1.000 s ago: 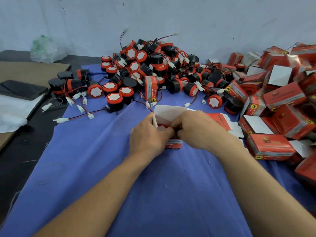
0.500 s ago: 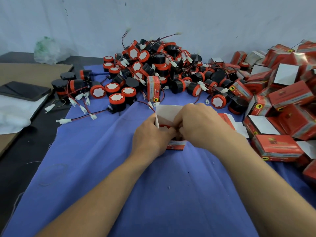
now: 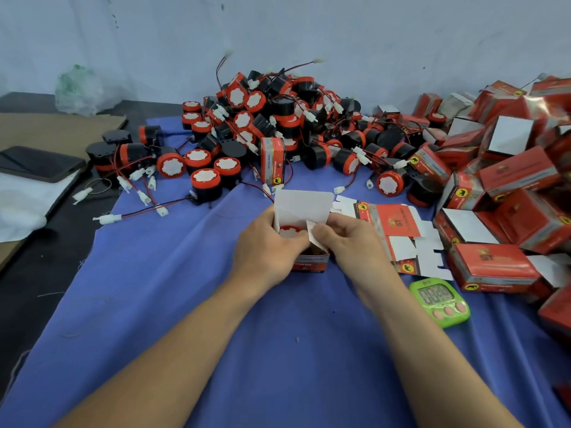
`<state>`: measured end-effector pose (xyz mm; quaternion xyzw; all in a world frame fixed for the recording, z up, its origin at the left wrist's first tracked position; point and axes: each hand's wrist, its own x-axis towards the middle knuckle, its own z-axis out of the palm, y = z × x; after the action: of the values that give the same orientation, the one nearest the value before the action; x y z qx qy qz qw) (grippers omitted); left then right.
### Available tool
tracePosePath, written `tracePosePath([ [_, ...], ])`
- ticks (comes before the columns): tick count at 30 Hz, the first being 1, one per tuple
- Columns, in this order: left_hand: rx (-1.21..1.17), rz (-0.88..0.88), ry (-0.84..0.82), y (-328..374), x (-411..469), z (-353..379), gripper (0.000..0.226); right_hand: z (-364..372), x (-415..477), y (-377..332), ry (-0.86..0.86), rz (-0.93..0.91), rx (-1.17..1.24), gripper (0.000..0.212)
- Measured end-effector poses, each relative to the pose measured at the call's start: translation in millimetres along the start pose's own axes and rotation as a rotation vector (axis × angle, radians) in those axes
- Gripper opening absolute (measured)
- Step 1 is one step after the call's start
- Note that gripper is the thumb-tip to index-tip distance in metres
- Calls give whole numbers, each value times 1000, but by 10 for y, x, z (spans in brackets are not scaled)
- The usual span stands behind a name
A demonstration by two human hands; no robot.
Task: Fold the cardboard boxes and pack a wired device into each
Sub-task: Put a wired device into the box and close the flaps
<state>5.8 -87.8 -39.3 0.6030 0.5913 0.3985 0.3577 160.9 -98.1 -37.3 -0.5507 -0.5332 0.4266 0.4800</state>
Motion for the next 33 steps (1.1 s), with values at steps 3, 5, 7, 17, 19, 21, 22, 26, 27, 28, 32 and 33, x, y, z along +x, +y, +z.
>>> tracePosePath([
  [3, -44, 28, -86, -20, -3, -42, 42, -2, 13, 18, 29, -9, -21, 16],
  [5, -61, 33, -150, -12, 2, -100, 38, 5, 15, 10, 38, -2, 6, 20],
  [7, -157, 28, -273, 6, 1, -197, 41, 13, 24, -2, 45, 11, 29, 28],
  [17, -467, 35, -479, -93, 110, -412, 37, 79, 0, 51, 171, -29, 3, 30],
  [19, -474, 33, -472, -99, 126, -421, 35, 70, -2, 48, 164, -32, 0, 30],
  [21, -407, 52, -473, -104, 132, -415, 33, 57, -1, 45, 157, -47, -7, 29],
  [22, -371, 65, -461, -102, 121, -392, 35, 52, -1, 45, 150, -53, -6, 28],
  [26, -383, 99, -270, -86, 79, -242, 46, 53, -13, 55, 144, -110, -12, 30],
  [27, -410, 90, -239, -85, 81, -215, 48, 64, -20, 52, 166, -139, -3, 32],
  [28, -414, 72, -211, -89, 89, -197, 51, 74, -20, 43, 194, -162, 6, 35],
  [32, -324, 51, -202, -96, 70, -228, 48, -4, 11, 16, 140, -149, 21, 35],
  [33, -316, 51, -241, -86, 57, -264, 42, -58, 7, 3, 63, -125, 16, 35],
])
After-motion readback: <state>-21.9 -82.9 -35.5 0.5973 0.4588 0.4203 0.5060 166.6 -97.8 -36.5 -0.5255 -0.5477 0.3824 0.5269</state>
